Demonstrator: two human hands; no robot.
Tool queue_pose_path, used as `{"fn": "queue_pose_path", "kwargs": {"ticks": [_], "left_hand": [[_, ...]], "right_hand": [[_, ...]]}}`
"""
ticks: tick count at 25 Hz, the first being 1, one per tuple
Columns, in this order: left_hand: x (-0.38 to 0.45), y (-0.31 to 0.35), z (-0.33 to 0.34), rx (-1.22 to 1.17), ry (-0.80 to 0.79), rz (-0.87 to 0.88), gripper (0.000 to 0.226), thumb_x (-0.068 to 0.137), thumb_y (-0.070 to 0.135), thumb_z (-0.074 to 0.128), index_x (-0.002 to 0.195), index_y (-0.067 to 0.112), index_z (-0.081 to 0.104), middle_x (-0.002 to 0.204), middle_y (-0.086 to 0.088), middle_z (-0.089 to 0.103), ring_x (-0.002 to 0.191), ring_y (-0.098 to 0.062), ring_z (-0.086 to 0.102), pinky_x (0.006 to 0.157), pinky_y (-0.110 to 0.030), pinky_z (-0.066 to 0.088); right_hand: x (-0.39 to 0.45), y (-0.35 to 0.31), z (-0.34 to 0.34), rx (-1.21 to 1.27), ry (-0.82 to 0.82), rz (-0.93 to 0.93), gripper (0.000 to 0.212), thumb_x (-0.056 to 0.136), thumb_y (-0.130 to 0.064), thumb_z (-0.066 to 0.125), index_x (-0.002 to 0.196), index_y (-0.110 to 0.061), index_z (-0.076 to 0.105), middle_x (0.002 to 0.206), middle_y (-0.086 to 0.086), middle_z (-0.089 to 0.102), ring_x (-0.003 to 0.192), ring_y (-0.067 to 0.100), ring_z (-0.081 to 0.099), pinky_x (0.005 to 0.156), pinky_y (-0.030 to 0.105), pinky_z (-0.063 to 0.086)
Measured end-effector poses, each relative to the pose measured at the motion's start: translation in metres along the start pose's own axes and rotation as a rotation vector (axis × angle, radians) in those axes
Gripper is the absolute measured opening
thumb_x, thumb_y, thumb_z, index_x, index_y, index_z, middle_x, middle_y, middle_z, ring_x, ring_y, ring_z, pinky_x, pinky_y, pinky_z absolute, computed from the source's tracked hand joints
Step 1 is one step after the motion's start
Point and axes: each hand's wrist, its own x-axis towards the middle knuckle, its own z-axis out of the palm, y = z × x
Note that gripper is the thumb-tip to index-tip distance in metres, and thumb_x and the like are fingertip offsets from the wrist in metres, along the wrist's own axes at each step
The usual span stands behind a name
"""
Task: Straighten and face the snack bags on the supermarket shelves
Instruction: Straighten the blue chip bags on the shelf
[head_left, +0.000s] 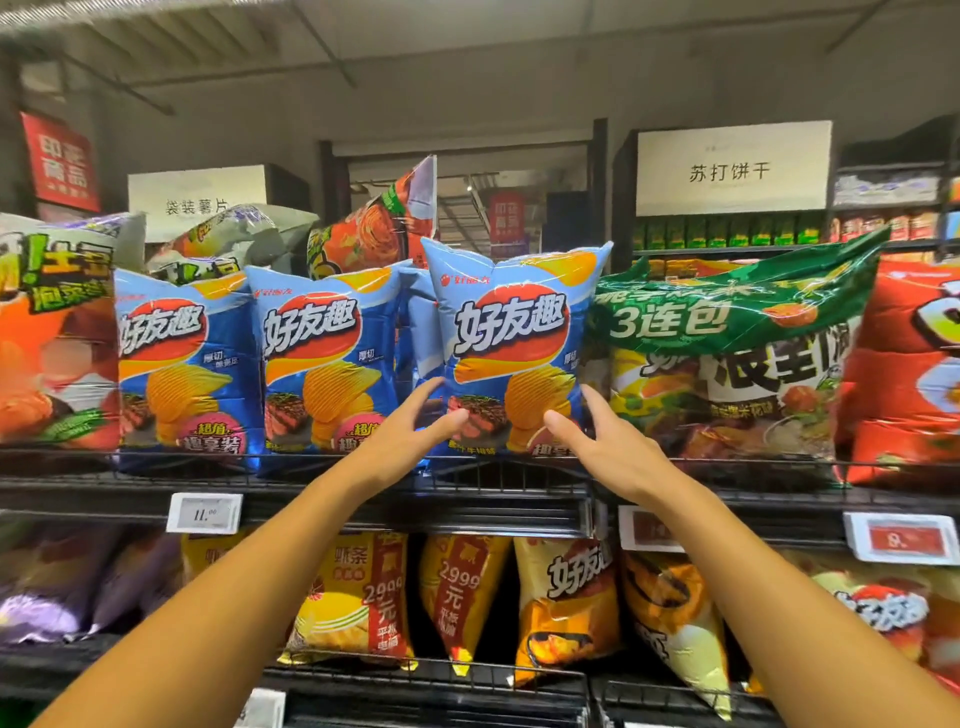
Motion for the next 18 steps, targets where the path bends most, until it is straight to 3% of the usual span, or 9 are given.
{"fn": "queue_pose_path", "kwargs": {"ticks": [4, 7, 9, 11, 13, 15, 18], "left_hand": [[-0.016, -0.002, -0.019, -0.053, -0.078, 0.022, 0.098, 0.076, 0.078, 0.051, 0.155, 0.033, 0.018, 0.155, 0.006, 0.034, 0.136, -0.007, 0.036, 0.113, -0.035, 0.030], [-0.036, -0.001, -0.039, -0.079, -0.104, 0.059, 0.090, 0.078, 0.070, 0.047, 0.155, 0.031, 0.020, 0.149, 0.009, 0.036, 0.132, -0.005, 0.037, 0.104, -0.025, 0.031], [-0.054, -0.002, -0.061, -0.091, -0.104, 0.090, 0.075, 0.087, 0.061, 0.046, 0.152, 0.029, 0.026, 0.139, 0.014, 0.042, 0.126, -0.001, 0.042, 0.094, -0.011, 0.035], [-0.074, -0.009, -0.089, -0.104, -0.100, 0.110, 0.059, 0.095, 0.050, 0.046, 0.148, 0.028, 0.033, 0.128, 0.021, 0.049, 0.113, 0.011, 0.050, 0.085, -0.004, 0.036], [-0.096, -0.021, -0.120, -0.142, -0.070, 0.119, 0.051, 0.092, 0.051, 0.047, 0.139, 0.031, 0.043, 0.121, 0.024, 0.055, 0.107, 0.016, 0.054, 0.090, -0.013, 0.039], [-0.115, -0.036, -0.149, -0.208, -0.004, 0.101, 0.042, 0.090, 0.051, 0.049, 0.127, 0.032, 0.050, 0.124, 0.014, 0.061, 0.112, 0.003, 0.058, 0.093, -0.024, 0.041], [-0.144, -0.063, -0.195, -0.262, 0.091, 0.032, 0.034, 0.094, 0.041, 0.054, 0.125, 0.026, 0.052, 0.126, -0.002, 0.063, 0.111, -0.016, 0.063, 0.094, -0.034, 0.046]], "right_hand": [[-0.014, -0.017, 0.005, 0.163, 0.102, 0.025, 0.100, 0.071, -0.093, 0.037, 0.154, -0.043, 0.012, 0.164, -0.012, 0.022, 0.142, 0.010, 0.032, 0.107, 0.035, 0.034], [-0.024, -0.031, 0.013, 0.177, 0.258, 0.084, 0.100, 0.082, -0.082, 0.042, 0.159, -0.029, 0.006, 0.168, -0.007, 0.013, 0.152, 0.018, 0.018, 0.117, 0.044, 0.025], [-0.033, -0.049, 0.023, 0.179, 0.365, 0.089, 0.093, 0.088, -0.075, 0.046, 0.159, -0.025, 0.012, 0.167, -0.004, 0.018, 0.151, 0.020, 0.023, 0.118, 0.044, 0.026], [-0.043, -0.073, 0.037, 0.186, 0.445, 0.051, 0.079, 0.092, -0.066, 0.050, 0.154, -0.024, 0.027, 0.160, 0.001, 0.033, 0.134, 0.018, 0.042, 0.108, 0.036, 0.038], [-0.050, -0.098, 0.054, 0.169, 0.484, 0.038, 0.072, 0.094, -0.060, 0.054, 0.150, -0.021, 0.033, 0.154, 0.004, 0.040, 0.121, 0.017, 0.049, 0.099, 0.033, 0.040], [-0.055, -0.118, 0.072, 0.173, 0.510, 0.057, 0.074, 0.094, -0.055, 0.057, 0.152, -0.017, 0.031, 0.154, 0.006, 0.040, 0.134, 0.024, 0.045, 0.108, 0.039, 0.037], [-0.061, -0.159, 0.111, 0.210, 0.478, 0.058, 0.073, 0.094, -0.051, 0.059, 0.152, -0.017, 0.030, 0.152, 0.006, 0.044, 0.137, 0.024, 0.044, 0.113, 0.042, 0.036]]}}
